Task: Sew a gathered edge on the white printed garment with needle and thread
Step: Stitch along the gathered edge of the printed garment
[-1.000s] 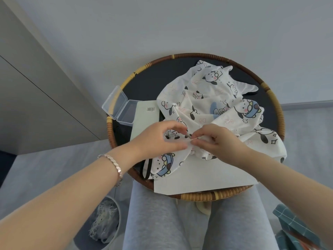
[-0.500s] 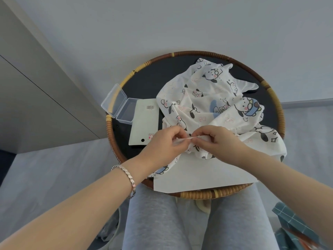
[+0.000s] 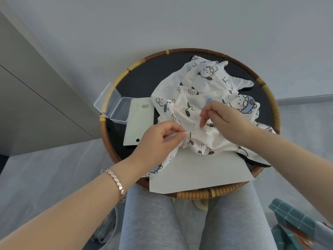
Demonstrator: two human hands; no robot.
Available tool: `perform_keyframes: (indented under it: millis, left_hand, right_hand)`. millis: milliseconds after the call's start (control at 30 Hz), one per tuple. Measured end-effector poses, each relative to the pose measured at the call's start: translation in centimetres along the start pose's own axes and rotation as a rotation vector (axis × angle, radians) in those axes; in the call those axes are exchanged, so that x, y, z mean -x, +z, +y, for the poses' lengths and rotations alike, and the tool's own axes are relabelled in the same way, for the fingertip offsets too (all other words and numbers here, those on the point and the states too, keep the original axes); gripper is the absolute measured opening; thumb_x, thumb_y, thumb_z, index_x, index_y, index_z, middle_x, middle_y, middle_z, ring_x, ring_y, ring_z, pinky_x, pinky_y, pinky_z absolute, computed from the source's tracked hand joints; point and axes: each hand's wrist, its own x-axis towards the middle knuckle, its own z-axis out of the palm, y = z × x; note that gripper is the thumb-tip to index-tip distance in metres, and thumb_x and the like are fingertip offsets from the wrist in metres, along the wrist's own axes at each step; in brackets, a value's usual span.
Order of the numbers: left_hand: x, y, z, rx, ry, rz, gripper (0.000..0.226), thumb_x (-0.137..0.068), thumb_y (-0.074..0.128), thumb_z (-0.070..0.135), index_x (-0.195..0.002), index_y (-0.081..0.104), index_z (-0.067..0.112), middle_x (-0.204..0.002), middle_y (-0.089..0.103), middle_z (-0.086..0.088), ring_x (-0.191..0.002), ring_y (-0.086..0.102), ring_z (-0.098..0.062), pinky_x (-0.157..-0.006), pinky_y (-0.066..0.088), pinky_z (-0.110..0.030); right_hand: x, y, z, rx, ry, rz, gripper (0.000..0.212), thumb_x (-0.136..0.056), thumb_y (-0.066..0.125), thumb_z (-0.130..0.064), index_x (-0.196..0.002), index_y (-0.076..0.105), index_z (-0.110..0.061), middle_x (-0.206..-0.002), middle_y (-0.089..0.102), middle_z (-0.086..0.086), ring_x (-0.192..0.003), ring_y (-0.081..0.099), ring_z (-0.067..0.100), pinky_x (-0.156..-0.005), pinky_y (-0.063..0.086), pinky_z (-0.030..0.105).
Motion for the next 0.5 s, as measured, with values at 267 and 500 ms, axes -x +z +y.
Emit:
perform_keyframes:
  millis: [267,500]
  left_hand:
    - [0.4,-0.3,-0.1,-0.024,-0.015,-0.015,0.009,-0.084,0.065,0.016,-0.083,0.067,0.025,-0.083,0.072,0.012,-0.082,0.065,0.0,-0.079,0.048,-0.012]
    - [-0.1,-0.4,-0.6,0.066,-0.147,0.047,0.011,-0.084,0.065,0.015,-0.078,0.065,0.024,-0.065,0.069,0.012,-0.065,0.06,0.0,-0.068,0.047,-0.013]
  right_hand:
    - [0.4,-0.8,-1.1,0.196,-0.174,0.002,0.024,-0.092,0.048,-0.005,-0.096,0.064,-0.022,-0.088,0.058,-0.011,-0.075,0.054,0.001,-0.07,0.04,0.006]
    - [1.5,0.6,-1.6,0.012,0.092,-0.051,0.023,-0.095,0.046,-0.01,-0.101,0.063,-0.023,-0.069,0.064,-0.008,-0.058,0.061,-0.003,-0.077,0.052,0.027]
